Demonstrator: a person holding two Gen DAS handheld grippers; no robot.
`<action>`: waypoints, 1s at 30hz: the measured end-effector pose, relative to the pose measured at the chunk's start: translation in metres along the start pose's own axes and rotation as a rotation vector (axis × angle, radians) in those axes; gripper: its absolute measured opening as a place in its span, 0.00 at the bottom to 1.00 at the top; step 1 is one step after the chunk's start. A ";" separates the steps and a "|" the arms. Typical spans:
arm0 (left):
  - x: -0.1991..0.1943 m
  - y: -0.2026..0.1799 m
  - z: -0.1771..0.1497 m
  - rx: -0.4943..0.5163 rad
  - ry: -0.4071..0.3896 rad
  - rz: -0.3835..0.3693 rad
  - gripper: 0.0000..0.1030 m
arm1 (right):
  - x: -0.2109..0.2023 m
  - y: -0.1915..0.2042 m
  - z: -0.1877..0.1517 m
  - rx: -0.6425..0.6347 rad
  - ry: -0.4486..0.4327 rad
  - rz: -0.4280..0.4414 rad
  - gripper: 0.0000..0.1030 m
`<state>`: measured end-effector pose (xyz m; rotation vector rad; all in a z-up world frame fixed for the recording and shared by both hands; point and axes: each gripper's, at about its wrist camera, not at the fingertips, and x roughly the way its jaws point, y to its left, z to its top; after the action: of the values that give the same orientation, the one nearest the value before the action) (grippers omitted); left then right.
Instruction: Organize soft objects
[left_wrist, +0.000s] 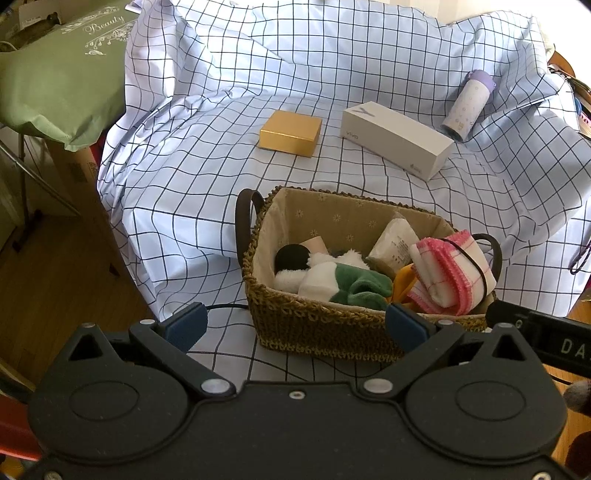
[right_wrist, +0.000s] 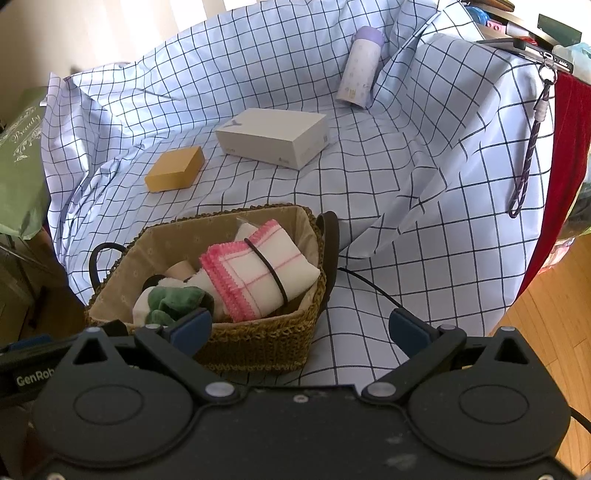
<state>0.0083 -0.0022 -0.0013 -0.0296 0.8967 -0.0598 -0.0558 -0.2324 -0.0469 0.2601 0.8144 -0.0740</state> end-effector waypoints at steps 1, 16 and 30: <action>0.000 0.000 0.000 0.000 0.000 0.001 0.96 | 0.000 0.000 0.000 0.001 -0.001 0.000 1.00; 0.001 0.001 -0.002 0.000 0.005 0.004 0.96 | 0.002 0.000 -0.002 0.004 0.011 0.002 1.00; 0.001 0.000 -0.002 -0.002 0.010 0.003 0.96 | 0.005 0.000 -0.002 0.011 0.025 0.002 1.00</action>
<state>0.0070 -0.0017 -0.0036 -0.0301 0.9072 -0.0561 -0.0541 -0.2322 -0.0517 0.2723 0.8386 -0.0732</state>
